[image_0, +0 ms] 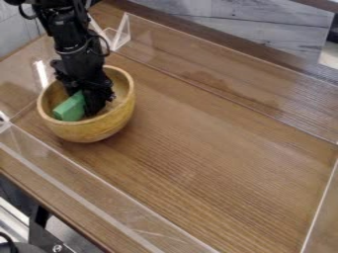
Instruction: Remove the green block from inside the brown bowl and put it on the table
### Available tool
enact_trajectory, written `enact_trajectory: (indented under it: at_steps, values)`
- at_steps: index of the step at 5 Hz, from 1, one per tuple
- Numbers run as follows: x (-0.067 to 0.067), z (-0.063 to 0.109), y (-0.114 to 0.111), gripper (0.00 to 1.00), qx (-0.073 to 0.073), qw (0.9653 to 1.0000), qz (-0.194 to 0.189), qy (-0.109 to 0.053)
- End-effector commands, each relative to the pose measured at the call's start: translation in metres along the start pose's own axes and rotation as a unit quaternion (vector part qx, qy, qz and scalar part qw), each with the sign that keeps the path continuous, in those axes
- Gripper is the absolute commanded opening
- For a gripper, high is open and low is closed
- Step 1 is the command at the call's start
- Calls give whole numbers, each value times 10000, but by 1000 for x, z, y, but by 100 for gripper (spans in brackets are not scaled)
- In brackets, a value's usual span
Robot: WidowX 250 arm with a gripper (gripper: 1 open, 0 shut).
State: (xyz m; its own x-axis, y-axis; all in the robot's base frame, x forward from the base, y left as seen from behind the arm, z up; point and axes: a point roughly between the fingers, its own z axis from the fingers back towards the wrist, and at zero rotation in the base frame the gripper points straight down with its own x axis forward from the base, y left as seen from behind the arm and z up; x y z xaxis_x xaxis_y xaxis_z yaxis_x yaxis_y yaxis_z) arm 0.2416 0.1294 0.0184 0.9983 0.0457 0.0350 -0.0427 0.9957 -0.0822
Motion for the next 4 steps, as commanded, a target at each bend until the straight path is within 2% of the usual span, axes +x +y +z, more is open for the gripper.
enact_trajectory:
  at_steps: [1,2,4]
  values:
    - [-13,-9,-14,0,-342,9982,280,415]
    - [-15,-5,-19,0,-410,9973,321,526]
    - [-13,21,-32,0,-462,9966,379,565]
